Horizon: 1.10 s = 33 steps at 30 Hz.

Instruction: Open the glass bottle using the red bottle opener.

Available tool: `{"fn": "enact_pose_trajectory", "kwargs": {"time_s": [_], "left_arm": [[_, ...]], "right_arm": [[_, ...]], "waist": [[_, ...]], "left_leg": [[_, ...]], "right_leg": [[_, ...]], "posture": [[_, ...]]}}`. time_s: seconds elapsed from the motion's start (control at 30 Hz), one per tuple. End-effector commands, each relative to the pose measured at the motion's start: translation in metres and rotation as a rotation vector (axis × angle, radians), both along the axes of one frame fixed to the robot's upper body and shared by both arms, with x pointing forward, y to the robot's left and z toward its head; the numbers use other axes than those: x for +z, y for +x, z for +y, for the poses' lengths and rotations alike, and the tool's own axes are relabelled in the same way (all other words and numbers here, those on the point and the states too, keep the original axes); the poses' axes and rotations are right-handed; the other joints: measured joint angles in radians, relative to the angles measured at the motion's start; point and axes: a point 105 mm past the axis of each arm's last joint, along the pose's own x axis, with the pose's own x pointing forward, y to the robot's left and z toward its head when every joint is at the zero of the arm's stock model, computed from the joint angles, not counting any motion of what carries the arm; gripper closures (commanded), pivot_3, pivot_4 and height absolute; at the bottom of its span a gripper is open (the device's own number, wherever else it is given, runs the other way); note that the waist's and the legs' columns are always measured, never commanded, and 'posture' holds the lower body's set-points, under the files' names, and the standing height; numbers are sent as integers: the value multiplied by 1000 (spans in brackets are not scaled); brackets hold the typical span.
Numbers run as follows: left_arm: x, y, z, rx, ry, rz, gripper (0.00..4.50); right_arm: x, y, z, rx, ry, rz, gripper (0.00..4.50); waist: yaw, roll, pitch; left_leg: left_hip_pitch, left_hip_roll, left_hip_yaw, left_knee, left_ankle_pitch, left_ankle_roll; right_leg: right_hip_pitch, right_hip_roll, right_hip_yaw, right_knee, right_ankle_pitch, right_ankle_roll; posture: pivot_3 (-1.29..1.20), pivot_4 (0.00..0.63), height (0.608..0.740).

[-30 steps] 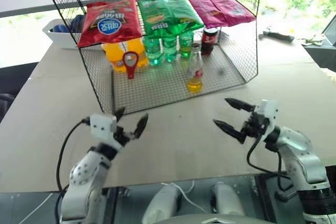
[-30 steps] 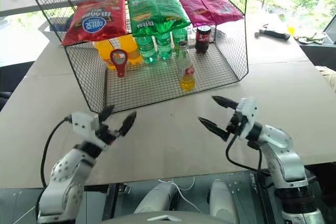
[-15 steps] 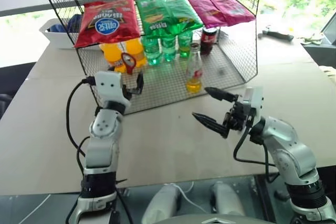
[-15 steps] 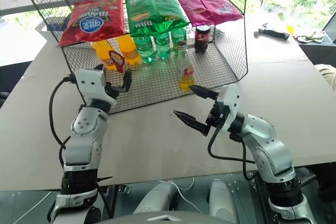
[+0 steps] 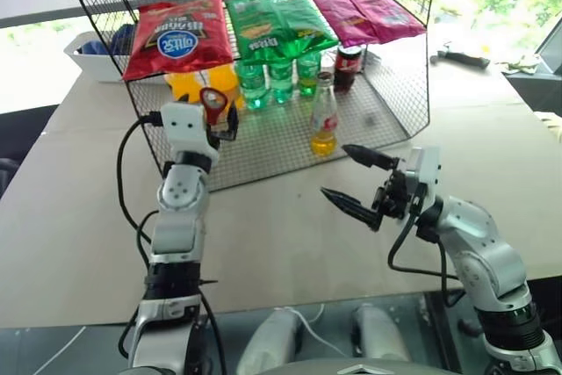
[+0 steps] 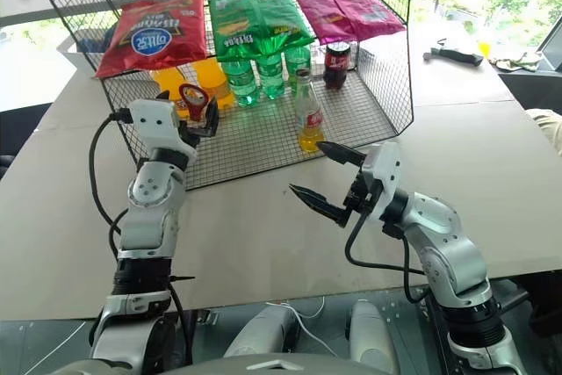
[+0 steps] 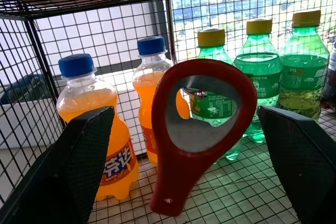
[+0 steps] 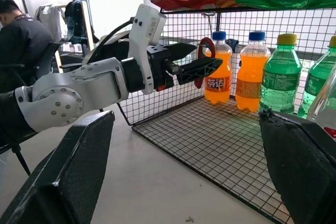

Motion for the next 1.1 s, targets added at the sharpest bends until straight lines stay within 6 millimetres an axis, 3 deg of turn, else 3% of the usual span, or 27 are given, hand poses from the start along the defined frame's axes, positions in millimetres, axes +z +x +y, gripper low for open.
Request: {"fn": "enact_pose_trajectory", "kwargs": {"time_s": [0.03, 0.27, 0.3, 0.33, 0.57, 0.6, 0.73, 0.93, 1.1], "left_arm": [[16, 0, 4, 18, 12, -68, 0], [13, 9, 2, 16, 6, -61, 0], [12, 10, 1, 16, 6, -61, 521], [12, 10, 1, 16, 4, -62, 749], [11, 11, -1, 8, -3, -66, 4171], [11, 11, -1, 7, -14, -66, 4390], [12, 8, 2, -21, -150, -73, 4390], [16, 2, -9, -172, -372, -68, 4390], [17, -5, -20, -288, -456, -54, 4390]], "right_arm": [[8, -4, 1, 8, 18, -43, 69], [10, -2, -1, -5, 16, -53, 69], [10, -2, -1, -7, 16, -54, 0], [10, -2, -1, -8, 17, -55, 0], [9, -2, 0, -13, 21, -54, 0], [9, -2, 0, -14, 22, -54, 0], [9, -2, 0, -14, 23, -52, 0], [10, -2, 1, -4, 29, -51, 0], [15, -5, 3, 25, 56, -63, 0]], "waist": [[0, 0, 0], [0, 0, 0], [0, 0, 0], [0, 0, 0], [-1, 0, 0], [-1, 0, 0], [-1, 0, 0], [-1, 0, 0], [-1, 0, 0]], "left_leg": [[0, 0, 0, 0, 0, 0], [0, 0, 0, 0, 0, 0], [0, 0, 0, 0, 0, 0], [0, 0, 0, 0, 0, 0], [0, 0, 0, 0, 0, 0], [0, 0, 0, 1, 0, 0], [0, 0, 0, 1, 0, 0], [0, 0, 0, 1, 0, 0], [0, 0, 0, 1, 0, 0]], "right_leg": [[0, 0, 0, 0, 0, 0], [0, 0, 0, 0, 0, 0], [0, 0, 0, 0, 0, 0], [0, 0, 0, 0, 0, 0], [0, 0, 0, 0, 0, 0], [0, 0, 0, 0, 0, 0], [0, 0, 0, 0, 0, 0], [0, 0, 0, 1, 0, 0], [0, 0, 0, 1, 0, 0]], "posture": [[0, 150, 740], [0, 150, 740], [0, 150, 740], [0, 150, 740], [0, 150, 740], [0, 150, 740], [0, 150, 740], [0, 150, 740], [0, 150, 740]]}}
